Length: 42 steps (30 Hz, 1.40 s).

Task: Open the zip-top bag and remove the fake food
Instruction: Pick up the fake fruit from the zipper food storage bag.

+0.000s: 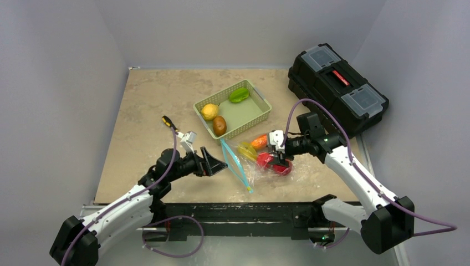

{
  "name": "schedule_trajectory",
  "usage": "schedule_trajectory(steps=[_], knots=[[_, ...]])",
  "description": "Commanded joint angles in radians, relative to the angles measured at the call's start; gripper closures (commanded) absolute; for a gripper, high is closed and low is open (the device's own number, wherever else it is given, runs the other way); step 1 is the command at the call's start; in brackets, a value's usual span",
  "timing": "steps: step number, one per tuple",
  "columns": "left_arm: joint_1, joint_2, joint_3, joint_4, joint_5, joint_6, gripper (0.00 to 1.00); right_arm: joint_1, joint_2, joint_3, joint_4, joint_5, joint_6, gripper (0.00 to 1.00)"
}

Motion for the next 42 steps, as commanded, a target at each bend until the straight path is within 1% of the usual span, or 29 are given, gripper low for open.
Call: schedule_trajectory(steps=[1, 29, 33, 37, 40, 42], knots=[[-0.007, -0.014, -0.007, 0.063, 0.011, -0.019, 0.00, -0.002, -0.006, -0.009, 0.000, -0.018, -0.015, 0.38], [-0.006, -0.015, -0.018, 0.087, 0.015, -0.038, 0.00, -0.002, -0.007, -0.003, -0.003, -0.023, -0.018, 0.37], [-0.005, -0.014, -0.019, 0.102, 0.022, -0.051, 0.00, -0.003, 0.000, 0.018, -0.012, -0.027, -0.010, 0.37], [-0.007, -0.002, -0.029, 0.152, 0.037, -0.088, 0.00, -0.002, 0.026, 0.049, -0.036, -0.022, -0.007, 0.37], [-0.014, 0.011, -0.034, 0.183, 0.027, -0.107, 0.02, -0.003, 0.060, 0.056, -0.040, 0.019, -0.003, 0.38], [-0.025, 0.021, -0.031, 0.178, 0.003, -0.116, 0.05, -0.001, 0.085, 0.058, -0.026, 0.035, 0.014, 0.38]])
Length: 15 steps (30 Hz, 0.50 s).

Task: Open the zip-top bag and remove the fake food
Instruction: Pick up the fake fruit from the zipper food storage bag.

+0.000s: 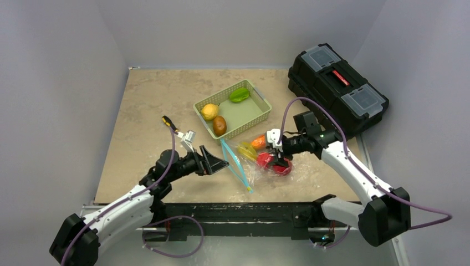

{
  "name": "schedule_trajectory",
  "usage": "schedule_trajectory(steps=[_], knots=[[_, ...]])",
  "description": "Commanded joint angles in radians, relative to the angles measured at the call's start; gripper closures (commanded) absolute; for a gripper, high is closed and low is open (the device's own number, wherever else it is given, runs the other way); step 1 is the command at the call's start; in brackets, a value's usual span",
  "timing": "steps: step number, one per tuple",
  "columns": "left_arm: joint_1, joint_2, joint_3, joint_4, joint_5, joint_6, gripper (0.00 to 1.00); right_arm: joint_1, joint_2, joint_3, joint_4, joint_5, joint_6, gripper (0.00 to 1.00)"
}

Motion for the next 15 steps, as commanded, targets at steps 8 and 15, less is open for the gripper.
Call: schedule_trajectory(steps=[8, 15], knots=[[-0.091, 0.120, 0.053, -0.027, -0.143, -0.040, 0.34, 0.073, 0.126, 0.090, 0.077, 0.140, 0.084, 0.39], [-0.142, 0.251, 0.098, -0.011, -0.203, -0.051, 0.44, 0.120, 0.206, 0.168, 0.077, 0.153, 0.121, 0.40]])
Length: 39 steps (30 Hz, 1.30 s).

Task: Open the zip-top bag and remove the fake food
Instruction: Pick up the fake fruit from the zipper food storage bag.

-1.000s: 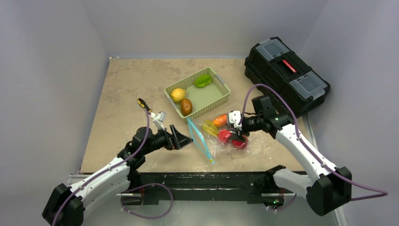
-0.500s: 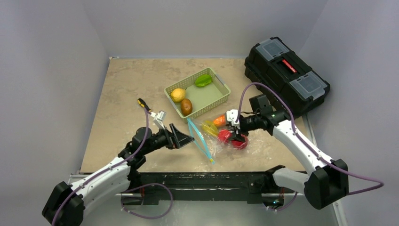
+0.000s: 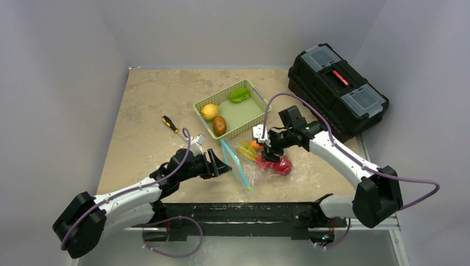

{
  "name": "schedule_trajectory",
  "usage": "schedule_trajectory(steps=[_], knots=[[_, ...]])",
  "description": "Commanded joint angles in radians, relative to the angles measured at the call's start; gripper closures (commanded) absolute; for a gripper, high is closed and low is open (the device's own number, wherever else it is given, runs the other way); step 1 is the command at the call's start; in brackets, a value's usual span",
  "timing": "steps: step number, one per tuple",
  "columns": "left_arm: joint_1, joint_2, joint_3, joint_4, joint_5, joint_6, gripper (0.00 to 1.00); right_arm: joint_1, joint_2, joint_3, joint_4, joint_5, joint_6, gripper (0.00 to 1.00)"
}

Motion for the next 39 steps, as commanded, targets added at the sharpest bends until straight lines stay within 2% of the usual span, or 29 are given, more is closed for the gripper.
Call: schedule_trajectory(steps=[1, 5, 10, 39], knots=[[-0.017, 0.050, 0.048, 0.034, -0.060, -0.005, 0.45, 0.014, 0.026, 0.075, 0.025, 0.018, 0.037, 0.40], [-0.016, 0.083, 0.095, -0.028, -0.080, 0.020, 0.54, 0.017, 0.036, 0.082, 0.040, 0.026, 0.050, 0.40], [-0.016, 0.110, 0.124, -0.063, -0.084, 0.037, 0.60, 0.017, 0.041, 0.082, 0.060, 0.041, 0.068, 0.40], [-0.017, 0.081, 0.062, 0.039, -0.050, 0.000, 0.60, 0.018, 0.019, 0.042, 0.102, 0.038, 0.078, 0.39]])
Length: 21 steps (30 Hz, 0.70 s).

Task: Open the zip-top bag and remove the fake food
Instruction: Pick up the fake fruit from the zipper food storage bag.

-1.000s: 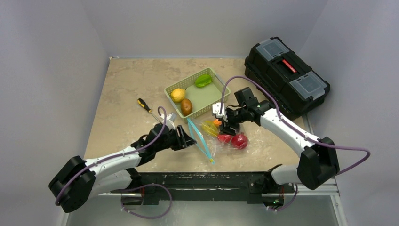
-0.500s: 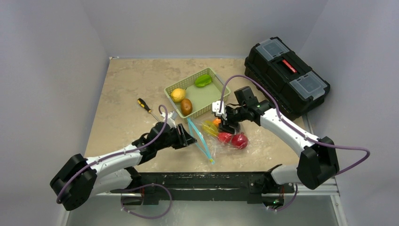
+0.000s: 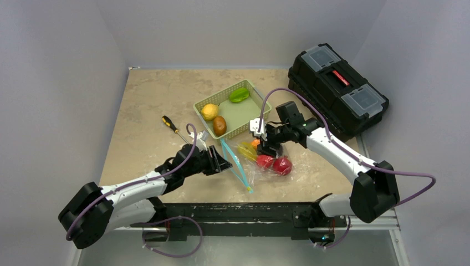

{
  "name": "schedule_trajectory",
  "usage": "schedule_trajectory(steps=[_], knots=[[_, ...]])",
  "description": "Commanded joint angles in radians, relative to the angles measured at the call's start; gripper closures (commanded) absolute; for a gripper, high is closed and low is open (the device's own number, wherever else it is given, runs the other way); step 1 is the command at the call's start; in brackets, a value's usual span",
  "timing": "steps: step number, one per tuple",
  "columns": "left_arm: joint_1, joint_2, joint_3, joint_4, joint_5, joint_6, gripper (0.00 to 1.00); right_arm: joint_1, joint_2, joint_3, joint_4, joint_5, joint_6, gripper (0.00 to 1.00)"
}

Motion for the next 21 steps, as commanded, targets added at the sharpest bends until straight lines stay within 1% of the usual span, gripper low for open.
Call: schedule_trajectory(steps=[1, 15, 17, 21], knots=[[-0.004, -0.033, -0.021, 0.062, 0.003, -0.007, 0.61, 0.006, -0.026, -0.001, 0.018, -0.006, 0.012, 0.40], [-0.004, -0.003, -0.026, 0.104, -0.015, -0.034, 0.62, 0.006, -0.024, -0.007, 0.022, -0.011, 0.013, 0.40], [-0.004, 0.008, -0.024, 0.117, -0.013, -0.036, 0.64, 0.007, -0.024, -0.008, 0.024, -0.010, 0.013, 0.40], [-0.005, 0.029, -0.015, 0.138, -0.001, -0.044, 0.65, 0.006, -0.023, -0.008, 0.023, -0.010, 0.014, 0.40]])
